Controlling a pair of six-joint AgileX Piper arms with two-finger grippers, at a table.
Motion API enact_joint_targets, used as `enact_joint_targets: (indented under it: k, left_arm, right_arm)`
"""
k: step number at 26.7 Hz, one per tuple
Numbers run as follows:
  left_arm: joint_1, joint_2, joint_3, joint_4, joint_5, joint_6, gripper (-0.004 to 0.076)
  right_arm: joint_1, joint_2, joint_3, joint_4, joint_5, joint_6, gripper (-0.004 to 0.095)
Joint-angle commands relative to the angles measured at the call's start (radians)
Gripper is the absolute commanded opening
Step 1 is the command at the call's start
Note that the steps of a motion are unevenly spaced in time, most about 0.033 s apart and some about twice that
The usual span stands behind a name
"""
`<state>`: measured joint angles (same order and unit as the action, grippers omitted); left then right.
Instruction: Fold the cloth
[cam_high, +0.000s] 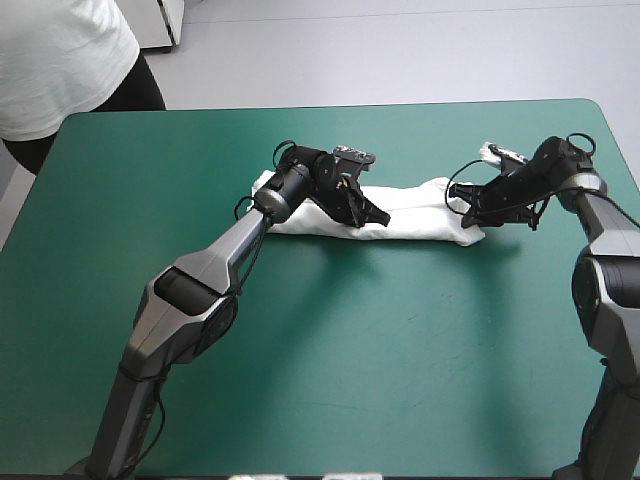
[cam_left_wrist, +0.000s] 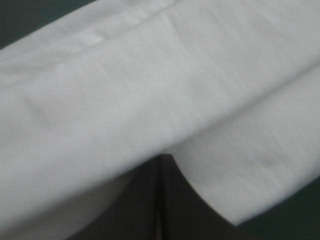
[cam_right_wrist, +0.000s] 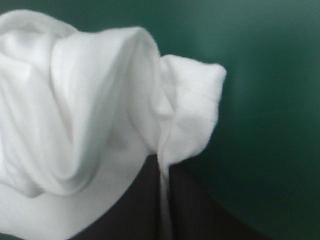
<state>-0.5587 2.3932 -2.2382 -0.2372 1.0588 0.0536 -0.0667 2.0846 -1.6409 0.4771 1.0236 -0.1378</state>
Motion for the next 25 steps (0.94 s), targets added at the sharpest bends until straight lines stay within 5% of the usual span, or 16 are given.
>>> enact_joint_targets:
  k: [1,25]
  left_arm:
    - [-0.007,-0.041,-0.014,-0.01,0.041,-0.004,-0.001]
    - [-0.007,-0.041,-0.014,-0.007,0.045,-0.005,-0.001]
  right_arm:
    - [0.018,-0.04,-0.017,0.027,0.047,-0.027,-0.0017]
    - [0.2,-0.248,-0.379,0.115,0.057,-0.01,-0.0017]
